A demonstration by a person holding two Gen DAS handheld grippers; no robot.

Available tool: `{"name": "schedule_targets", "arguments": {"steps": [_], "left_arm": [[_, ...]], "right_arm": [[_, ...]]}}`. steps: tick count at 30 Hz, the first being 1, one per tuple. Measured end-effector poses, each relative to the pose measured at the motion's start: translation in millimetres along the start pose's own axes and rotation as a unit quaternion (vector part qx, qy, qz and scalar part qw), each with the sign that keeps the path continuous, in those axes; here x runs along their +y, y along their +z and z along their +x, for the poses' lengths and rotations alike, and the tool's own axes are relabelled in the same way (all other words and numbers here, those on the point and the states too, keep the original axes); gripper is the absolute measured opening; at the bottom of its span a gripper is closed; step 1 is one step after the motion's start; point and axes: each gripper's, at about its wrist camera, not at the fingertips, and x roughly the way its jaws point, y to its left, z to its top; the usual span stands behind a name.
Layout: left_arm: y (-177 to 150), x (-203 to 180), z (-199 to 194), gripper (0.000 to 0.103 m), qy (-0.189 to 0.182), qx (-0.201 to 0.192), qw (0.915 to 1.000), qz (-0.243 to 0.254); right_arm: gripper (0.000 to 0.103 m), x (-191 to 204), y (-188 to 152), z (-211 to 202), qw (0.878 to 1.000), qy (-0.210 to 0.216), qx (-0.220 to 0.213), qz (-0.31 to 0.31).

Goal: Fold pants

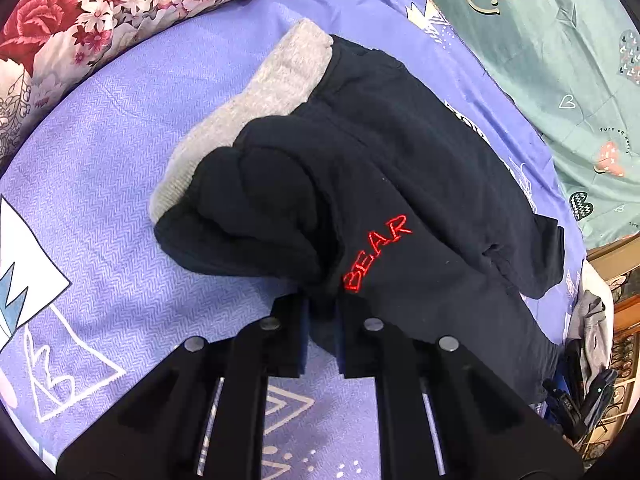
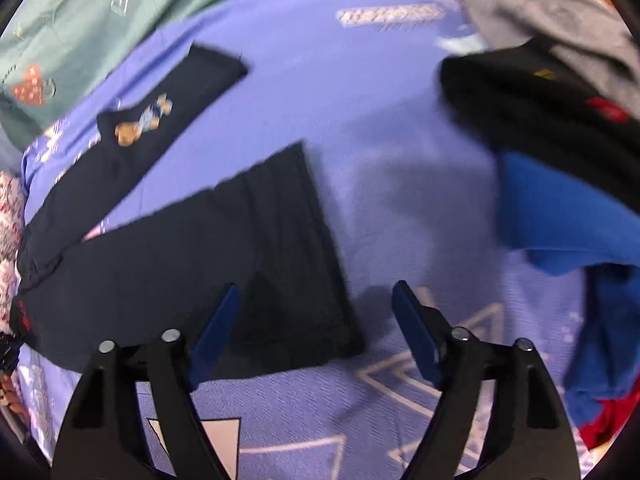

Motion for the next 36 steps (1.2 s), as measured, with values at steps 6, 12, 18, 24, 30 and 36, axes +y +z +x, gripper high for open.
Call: {"name": "schedule_targets", "arguments": {"steps": [6,12,18,24,30,36], "left_arm": [[2,-7,-5,0.009,-0.005,-0.008,0.9999,-0.008],[-1,-14,-52,0.008,-0.023,-0.043,0.9988,0.008],[-35,-10,-104,0.008,-0.015,-0.07,0.9968,0.034],[-75,16,-68,0.014,0.027,-0.012,0.9991,0.029],[-74,46,-74,0.058,0.112,-0.032,0.9931,-0.009],[-65,-1,-108,0.093,0.133,-0.153,0.9771,0.065]], "right_arm": [[0.011,7,5,-7,0.999,0.03,-0.028,-0.008],[0.01,-5,2,-69,0.993,0.077,-0.085,-0.02],[0.01,-19,-27,-100,0.993,0.078,-0.081,-0.047],[0.011,-35,-57,-61,0.998,0.046,-0.016,-0.042],[0.059,-28,-49,-76,0.995,-0.032,-0.065,-0.065],[0.071,15,16,-85,0.983,0.003,-0.157,-0.094]]}}
